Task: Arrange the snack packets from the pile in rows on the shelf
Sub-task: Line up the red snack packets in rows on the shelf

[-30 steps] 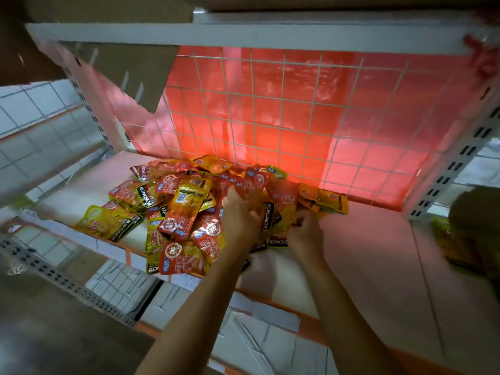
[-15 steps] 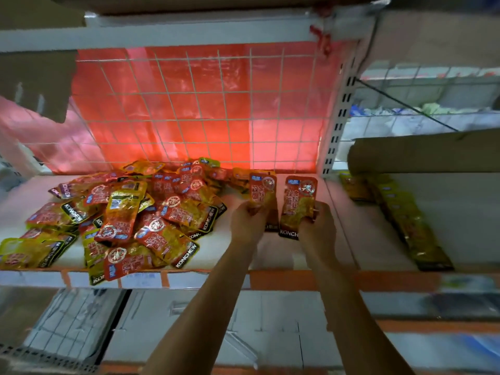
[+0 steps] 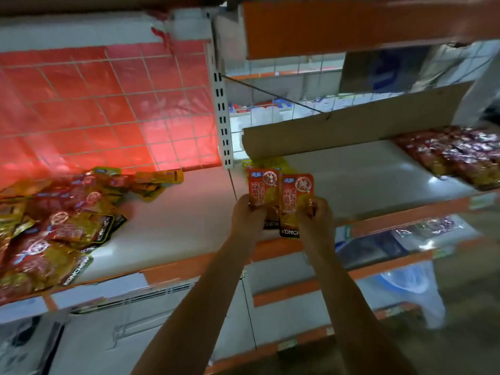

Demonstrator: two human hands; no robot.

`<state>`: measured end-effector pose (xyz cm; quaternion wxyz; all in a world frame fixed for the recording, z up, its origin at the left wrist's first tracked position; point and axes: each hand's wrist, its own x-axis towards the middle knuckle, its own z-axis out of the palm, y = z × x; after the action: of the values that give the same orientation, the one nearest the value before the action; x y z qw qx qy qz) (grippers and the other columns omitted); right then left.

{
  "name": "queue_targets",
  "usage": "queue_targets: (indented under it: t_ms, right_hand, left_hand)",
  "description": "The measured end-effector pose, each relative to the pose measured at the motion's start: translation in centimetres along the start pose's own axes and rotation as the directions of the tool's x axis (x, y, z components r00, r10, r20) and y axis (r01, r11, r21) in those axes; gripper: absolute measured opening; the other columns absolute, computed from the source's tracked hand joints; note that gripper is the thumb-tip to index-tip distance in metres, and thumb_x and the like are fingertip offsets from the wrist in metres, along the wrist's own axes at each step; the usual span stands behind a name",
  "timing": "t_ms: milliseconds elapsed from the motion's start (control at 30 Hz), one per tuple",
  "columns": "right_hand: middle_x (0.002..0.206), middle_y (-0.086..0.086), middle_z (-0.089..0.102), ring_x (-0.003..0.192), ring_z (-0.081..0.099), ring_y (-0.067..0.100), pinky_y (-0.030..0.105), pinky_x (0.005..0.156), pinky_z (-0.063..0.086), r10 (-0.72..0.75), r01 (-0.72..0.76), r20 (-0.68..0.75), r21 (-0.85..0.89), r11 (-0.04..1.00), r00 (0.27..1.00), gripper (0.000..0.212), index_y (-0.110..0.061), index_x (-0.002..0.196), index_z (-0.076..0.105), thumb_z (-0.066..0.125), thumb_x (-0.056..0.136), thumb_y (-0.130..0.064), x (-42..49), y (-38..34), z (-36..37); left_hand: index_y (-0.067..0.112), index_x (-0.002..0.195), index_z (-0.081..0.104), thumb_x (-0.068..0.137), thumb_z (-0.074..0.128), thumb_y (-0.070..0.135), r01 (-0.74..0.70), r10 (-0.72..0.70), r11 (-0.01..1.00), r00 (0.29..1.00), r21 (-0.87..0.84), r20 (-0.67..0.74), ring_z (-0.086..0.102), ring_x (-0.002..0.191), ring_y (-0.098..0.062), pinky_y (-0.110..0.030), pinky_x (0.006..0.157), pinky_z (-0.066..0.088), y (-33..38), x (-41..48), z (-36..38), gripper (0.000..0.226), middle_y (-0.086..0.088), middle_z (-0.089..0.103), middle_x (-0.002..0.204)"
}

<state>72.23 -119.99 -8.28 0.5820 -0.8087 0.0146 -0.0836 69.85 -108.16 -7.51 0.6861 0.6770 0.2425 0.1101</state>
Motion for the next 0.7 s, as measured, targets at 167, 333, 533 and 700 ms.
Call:
queue_targets:
  t_ms: [167, 333, 533, 700]
  right_hand:
    - [0.078, -0.007, 0.055, 0.066, 0.053, -0.001, 0.011, 0.050, 0.039, 0.005, -0.006, -0.038, -0.035, 0.999, 0.999, 0.006, -0.017, 0.099, 0.053, 0.053, 0.094, -0.020, 3.0, 2.1, -7.1]
    - [0.094, -0.003, 0.055, 0.082, 0.055, 0.014, 0.024, 0.070, 0.043, 0.061, -0.066, -0.075, -0.078, 0.995, 0.995, 0.015, -0.016, 0.108, 0.054, 0.053, 0.094, -0.021, 5.3, 4.5, -14.1]
    - [0.092, 0.001, 0.058, 0.084, 0.056, 0.019, 0.028, 0.075, 0.042, 0.085, -0.094, -0.139, -0.065, 0.993, 0.987, 0.024, -0.011, 0.113, 0.058, 0.057, 0.091, -0.020, 8.0, 7.5, -21.4]
    - [0.095, 0.002, 0.060, 0.084, 0.054, 0.017, 0.027, 0.078, 0.039, 0.092, -0.109, -0.202, -0.071, 0.992, 0.975, 0.024, -0.010, 0.113, 0.059, 0.058, 0.091, -0.019, 10.4, 9.3, -24.7]
  left_hand:
    - [0.021, 0.089, 0.067, 0.085, 0.059, 0.008, 0.004, -0.003, 1.000, 0.999, -0.031, 0.038, 0.067, 0.093, -0.028, -0.050, 0.090, 0.053, 0.0, -1.9, 8.0, 0.016, -0.006, 0.071, 0.093]
    - [0.009, 0.106, 0.064, 0.096, 0.050, 0.024, 0.049, -0.046, 0.998, 0.997, -0.051, 0.060, 0.065, 0.100, -0.033, -0.047, 0.090, 0.051, -0.2, -3.3, 16.1, 0.023, -0.014, 0.068, 0.104]
    - [0.019, 0.093, 0.063, 0.097, 0.049, 0.034, 0.021, -0.023, 1.000, 0.990, 0.019, 0.138, 0.067, 0.085, -0.017, -0.034, 0.078, 0.053, -0.6, -4.4, 24.0, 0.021, -0.004, 0.070, 0.095]
    - [0.022, 0.084, 0.064, 0.096, 0.052, 0.030, 0.003, -0.016, 0.997, 0.985, 0.074, 0.172, 0.068, 0.070, -0.008, -0.022, 0.059, 0.048, -0.3, -4.1, 27.7, 0.019, 0.004, 0.069, 0.079]
